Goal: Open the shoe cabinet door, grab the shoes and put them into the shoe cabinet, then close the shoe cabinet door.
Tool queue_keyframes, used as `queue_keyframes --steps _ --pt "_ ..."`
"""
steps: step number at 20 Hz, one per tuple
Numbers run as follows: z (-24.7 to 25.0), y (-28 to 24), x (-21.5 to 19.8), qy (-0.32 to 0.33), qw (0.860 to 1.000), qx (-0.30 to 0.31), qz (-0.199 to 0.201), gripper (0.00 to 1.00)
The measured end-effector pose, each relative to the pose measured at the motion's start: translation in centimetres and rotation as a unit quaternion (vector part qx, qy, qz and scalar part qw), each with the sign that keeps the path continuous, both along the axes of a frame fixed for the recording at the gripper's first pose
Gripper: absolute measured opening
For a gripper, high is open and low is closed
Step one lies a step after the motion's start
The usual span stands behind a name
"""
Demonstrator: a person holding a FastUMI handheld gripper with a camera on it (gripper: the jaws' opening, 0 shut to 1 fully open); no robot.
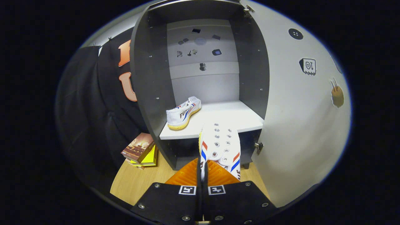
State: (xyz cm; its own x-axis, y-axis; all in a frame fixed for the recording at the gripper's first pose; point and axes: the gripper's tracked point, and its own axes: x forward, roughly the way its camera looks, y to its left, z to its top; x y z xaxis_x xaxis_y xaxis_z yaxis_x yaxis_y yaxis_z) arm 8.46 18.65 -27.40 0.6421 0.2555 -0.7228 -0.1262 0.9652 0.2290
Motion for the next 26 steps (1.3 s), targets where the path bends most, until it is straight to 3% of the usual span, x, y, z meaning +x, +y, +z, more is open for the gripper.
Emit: queue_keyframes --steps 14,24,26 --pt "-5.3 1.3 14.5 0.031 0.999 -0.034 0.005 0.0" --pt "-10.2 2.5 19.3 0.07 0.994 -0.082 0.025 0.01" --pt "-10.2 2.3 19.0 0.061 0.994 -0.086 0.021 0.11"
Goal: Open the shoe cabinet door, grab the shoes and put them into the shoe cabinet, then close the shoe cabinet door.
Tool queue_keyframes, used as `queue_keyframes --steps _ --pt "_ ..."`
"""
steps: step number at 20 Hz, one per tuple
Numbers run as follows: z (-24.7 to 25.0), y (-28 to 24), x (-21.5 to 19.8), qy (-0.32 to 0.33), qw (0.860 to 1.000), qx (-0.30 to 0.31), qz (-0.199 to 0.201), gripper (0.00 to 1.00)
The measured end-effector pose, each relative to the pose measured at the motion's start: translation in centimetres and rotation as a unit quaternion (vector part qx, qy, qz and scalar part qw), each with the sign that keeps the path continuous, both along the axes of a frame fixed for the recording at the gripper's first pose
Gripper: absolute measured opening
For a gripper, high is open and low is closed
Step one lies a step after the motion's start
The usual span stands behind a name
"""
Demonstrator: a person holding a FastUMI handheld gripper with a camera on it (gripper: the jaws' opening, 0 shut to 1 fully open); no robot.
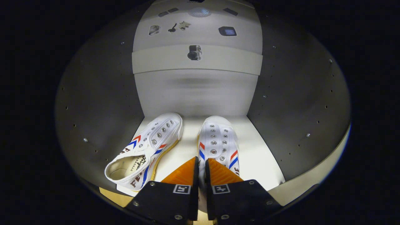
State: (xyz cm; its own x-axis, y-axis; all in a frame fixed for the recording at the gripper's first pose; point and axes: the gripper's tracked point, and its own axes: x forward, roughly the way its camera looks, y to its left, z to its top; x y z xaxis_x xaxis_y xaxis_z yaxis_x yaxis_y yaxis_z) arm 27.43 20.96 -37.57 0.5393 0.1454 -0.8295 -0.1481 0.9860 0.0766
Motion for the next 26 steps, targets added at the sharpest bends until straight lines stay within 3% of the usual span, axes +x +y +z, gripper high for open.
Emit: queue_keyframes --steps 4,7,13,17,26 --pt "2.2 -1.3 -1.5 -0.036 0.999 -0.009 -0.009 0.31" --pt "4.8 -1.9 -3.8 -0.057 0.998 0.017 -0.017 0.51" --pt "10.2 -3.1 -11.2 -0.091 0.992 0.081 0.03 0.75" --pt "13.4 -2.4 -17.7 -0.107 0.982 0.142 0.062 0.83" --pt "17.9 -9.3 -29.4 -0.142 0.977 0.138 0.074 0.92"
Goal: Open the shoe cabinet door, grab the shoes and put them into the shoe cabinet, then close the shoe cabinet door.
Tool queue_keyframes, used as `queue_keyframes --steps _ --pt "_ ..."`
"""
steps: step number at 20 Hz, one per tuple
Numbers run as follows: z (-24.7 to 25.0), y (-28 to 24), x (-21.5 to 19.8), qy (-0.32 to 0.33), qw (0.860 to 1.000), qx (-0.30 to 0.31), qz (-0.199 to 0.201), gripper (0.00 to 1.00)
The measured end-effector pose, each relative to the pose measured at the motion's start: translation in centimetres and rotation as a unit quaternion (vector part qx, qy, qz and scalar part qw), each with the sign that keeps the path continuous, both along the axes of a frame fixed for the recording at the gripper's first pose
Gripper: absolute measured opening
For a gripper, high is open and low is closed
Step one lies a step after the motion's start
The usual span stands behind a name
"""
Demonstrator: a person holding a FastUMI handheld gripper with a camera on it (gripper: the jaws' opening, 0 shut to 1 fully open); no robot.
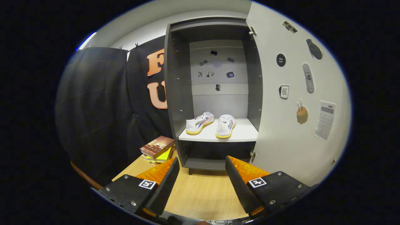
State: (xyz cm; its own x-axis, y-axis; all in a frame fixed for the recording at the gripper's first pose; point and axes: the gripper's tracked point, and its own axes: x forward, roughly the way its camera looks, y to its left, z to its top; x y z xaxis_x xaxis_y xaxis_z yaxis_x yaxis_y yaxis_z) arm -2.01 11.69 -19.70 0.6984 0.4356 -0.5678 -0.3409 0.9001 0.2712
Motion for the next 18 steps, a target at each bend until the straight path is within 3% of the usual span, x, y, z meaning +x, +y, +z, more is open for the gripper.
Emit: queue_keyframes --steps 9,13,18 --pt "4.3 -11.5 -7.1 -0.013 0.999 -0.037 -0.038 0.93" --pt "5.4 -19.7 -7.0 -0.03 0.991 -0.073 -0.111 0.93" --pt "4.5 -29.0 -2.5 -0.066 0.965 -0.134 -0.216 0.93"
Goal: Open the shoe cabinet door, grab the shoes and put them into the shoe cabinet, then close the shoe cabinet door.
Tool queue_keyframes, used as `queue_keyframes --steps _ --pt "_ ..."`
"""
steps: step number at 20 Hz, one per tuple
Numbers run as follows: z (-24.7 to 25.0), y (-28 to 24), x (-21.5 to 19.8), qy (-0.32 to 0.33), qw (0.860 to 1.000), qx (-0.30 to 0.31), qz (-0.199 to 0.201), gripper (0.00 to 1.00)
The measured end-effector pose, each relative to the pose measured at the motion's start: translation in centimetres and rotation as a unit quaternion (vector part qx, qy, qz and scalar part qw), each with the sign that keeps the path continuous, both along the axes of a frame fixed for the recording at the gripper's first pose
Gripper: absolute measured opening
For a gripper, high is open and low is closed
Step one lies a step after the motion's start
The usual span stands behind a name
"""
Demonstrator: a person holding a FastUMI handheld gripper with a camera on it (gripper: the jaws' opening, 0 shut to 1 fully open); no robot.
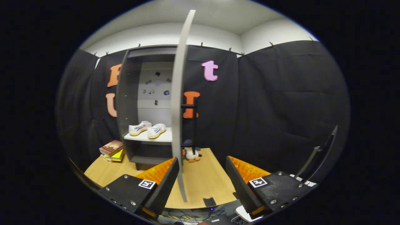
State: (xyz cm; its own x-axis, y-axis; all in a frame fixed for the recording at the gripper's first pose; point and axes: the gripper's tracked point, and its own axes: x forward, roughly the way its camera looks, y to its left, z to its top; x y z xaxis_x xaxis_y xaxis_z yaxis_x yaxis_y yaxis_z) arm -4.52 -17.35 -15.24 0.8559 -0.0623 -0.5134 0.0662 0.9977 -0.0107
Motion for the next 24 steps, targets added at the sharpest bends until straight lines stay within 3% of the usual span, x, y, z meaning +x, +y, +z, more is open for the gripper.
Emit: queue_keyframes --steps 2,4,7,13,17,20,24 --pt "-1.2 -1.5 2.9 -0.012 1.0 -0.008 -0.025 0.93" --pt "-1.5 -0.6 5.4 -0.021 0.999 0.017 -0.022 0.93" --pt "-0.9 -0.2 6.2 -0.035 0.999 0.011 -0.014 0.89" --pt "0.0 3.2 5.3 -0.034 0.996 0.074 0.021 0.82" --pt "0.9 8.5 4.4 -0.034 0.991 0.099 0.08 0.76" --pt "1.6 13.7 4.1 -0.035 0.983 0.13 0.125 0.76" --pt "2.0 20.0 5.3 -0.044 0.973 0.127 0.187 0.76"
